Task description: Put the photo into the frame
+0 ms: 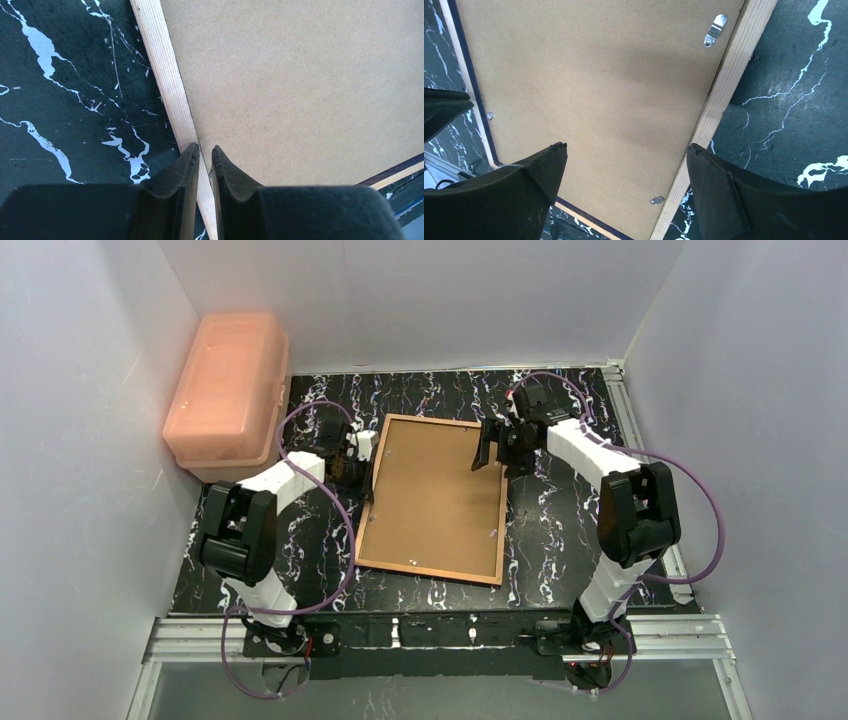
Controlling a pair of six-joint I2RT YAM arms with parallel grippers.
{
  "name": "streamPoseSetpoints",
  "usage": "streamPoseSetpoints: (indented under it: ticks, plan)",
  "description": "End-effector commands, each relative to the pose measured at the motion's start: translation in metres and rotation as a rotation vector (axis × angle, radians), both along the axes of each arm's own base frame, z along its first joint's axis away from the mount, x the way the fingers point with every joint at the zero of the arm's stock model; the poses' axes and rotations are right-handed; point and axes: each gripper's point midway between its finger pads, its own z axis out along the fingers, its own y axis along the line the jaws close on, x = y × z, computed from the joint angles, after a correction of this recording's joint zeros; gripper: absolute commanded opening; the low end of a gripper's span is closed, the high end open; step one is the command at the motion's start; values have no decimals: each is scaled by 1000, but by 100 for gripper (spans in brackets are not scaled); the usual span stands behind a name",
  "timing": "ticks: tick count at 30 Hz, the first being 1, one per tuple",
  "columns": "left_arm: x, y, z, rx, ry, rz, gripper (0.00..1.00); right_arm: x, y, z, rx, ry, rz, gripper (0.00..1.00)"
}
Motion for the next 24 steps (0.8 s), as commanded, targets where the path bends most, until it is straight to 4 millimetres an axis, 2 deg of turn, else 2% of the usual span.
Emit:
streamPoseSetpoints:
  ticks: [1,8,12,14,20,24]
  plan:
    - [-1,-1,32,-26,-32,-25,15,3,-5,14,-40,-37,14,96]
    - [-6,3,57,-70,-28,-81,16,-12,-24,11,-111,-59,-21,96]
    - [-10,14,65,-54,-37,-136,18,-15,-32,7,-139,-67,-44,97]
    - [-14,21,60,-34,-30,-158,18,-18,-35,2,-147,-68,-58,94]
    - [-33,33,27,3,44,-198,19,-23,-32,-15,-123,-51,-56,83]
    - [-30,38,8,35,17,-229,19,-18,-28,-22,-110,-44,-51,82]
